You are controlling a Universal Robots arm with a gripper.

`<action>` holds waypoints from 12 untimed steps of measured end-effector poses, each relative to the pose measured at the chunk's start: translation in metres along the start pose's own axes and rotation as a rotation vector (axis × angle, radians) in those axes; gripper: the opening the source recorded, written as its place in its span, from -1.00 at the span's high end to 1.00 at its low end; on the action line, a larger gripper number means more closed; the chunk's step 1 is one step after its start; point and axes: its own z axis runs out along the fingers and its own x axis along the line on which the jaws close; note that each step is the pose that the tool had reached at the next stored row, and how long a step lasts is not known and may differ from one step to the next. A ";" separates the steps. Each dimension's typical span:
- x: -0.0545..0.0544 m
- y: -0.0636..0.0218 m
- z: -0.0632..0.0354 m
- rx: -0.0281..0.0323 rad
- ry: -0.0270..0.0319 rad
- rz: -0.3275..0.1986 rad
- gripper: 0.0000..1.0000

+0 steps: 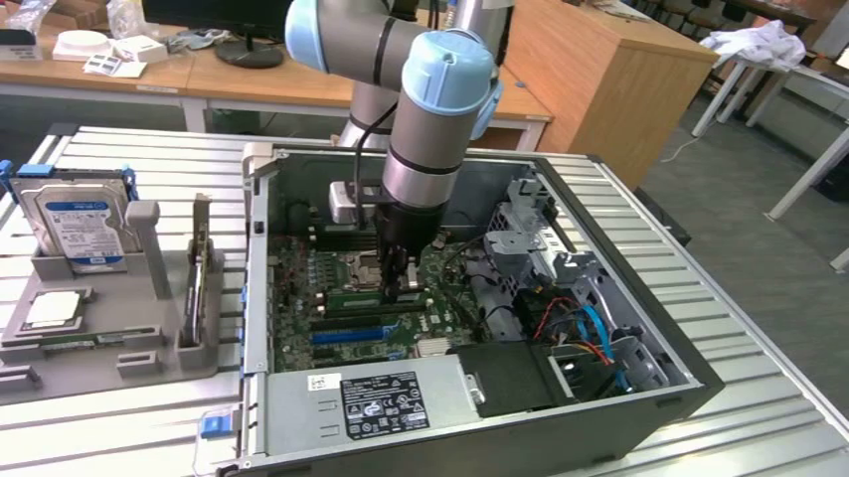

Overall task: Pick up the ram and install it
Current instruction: 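Insert the ram into the slot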

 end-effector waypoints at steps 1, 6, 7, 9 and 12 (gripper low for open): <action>0.000 0.0000 0.0000 0.0000 0.0000 0.000 0.73; 0.000 0.0000 0.0000 0.0000 0.0000 0.000 0.70; 0.000 0.0000 0.0000 0.0000 0.0000 0.000 0.58; 0.000 0.0000 0.0000 0.0000 0.0000 0.000 0.58; 0.000 0.0001 -0.0021 0.0001 -0.0001 0.000 0.58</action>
